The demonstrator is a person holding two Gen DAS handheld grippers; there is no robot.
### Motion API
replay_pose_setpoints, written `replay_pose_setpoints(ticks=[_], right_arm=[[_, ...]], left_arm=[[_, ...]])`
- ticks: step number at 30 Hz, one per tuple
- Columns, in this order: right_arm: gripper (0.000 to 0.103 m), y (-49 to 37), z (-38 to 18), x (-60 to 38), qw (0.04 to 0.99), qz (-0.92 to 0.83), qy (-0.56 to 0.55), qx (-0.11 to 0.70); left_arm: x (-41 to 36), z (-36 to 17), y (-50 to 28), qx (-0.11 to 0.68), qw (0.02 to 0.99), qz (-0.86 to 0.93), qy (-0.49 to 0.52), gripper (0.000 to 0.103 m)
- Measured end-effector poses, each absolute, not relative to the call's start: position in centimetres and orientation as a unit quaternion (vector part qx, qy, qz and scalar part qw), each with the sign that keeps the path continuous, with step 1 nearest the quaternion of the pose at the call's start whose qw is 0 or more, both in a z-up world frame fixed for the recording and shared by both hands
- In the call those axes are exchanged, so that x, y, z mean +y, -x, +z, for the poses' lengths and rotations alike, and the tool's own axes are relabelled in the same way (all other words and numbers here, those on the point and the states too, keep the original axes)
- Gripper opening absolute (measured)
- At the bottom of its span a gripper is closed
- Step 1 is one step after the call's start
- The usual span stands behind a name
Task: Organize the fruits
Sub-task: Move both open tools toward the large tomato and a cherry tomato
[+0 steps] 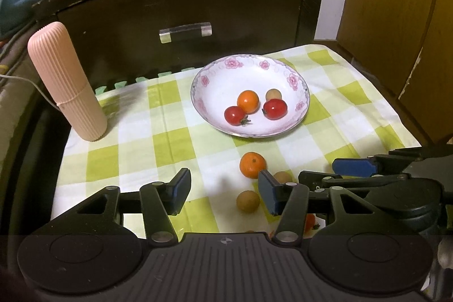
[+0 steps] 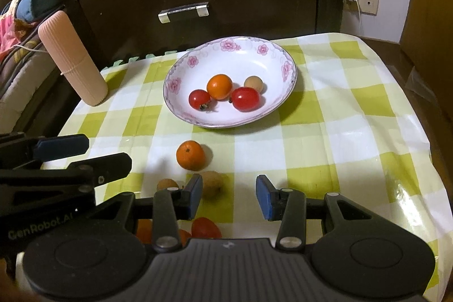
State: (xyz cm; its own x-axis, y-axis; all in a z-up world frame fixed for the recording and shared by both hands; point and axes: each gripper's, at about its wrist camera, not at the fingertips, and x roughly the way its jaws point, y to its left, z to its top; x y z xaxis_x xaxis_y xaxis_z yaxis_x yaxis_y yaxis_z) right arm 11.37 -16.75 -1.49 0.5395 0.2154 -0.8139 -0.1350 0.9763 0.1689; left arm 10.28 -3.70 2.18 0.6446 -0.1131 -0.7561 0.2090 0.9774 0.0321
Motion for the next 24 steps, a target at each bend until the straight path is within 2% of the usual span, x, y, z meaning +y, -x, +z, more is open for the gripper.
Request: replay_pose_setpoints(ticks=[21,24], right_arm=[[0.04,-8.7,-2.9,-15.5,0.856,0.13,-0.015,0.5],[0.04,-8.3,-3.1,-15.3,0.85,0.144,-0.008,0.507]], left_arm=[[-2.8,0.9,-7.1,0.441,0.891,-0.09,-0.068,0.06],[-2.2,0.6,-6.7,0.451,0.886,-0.095,-0.055,0.064]])
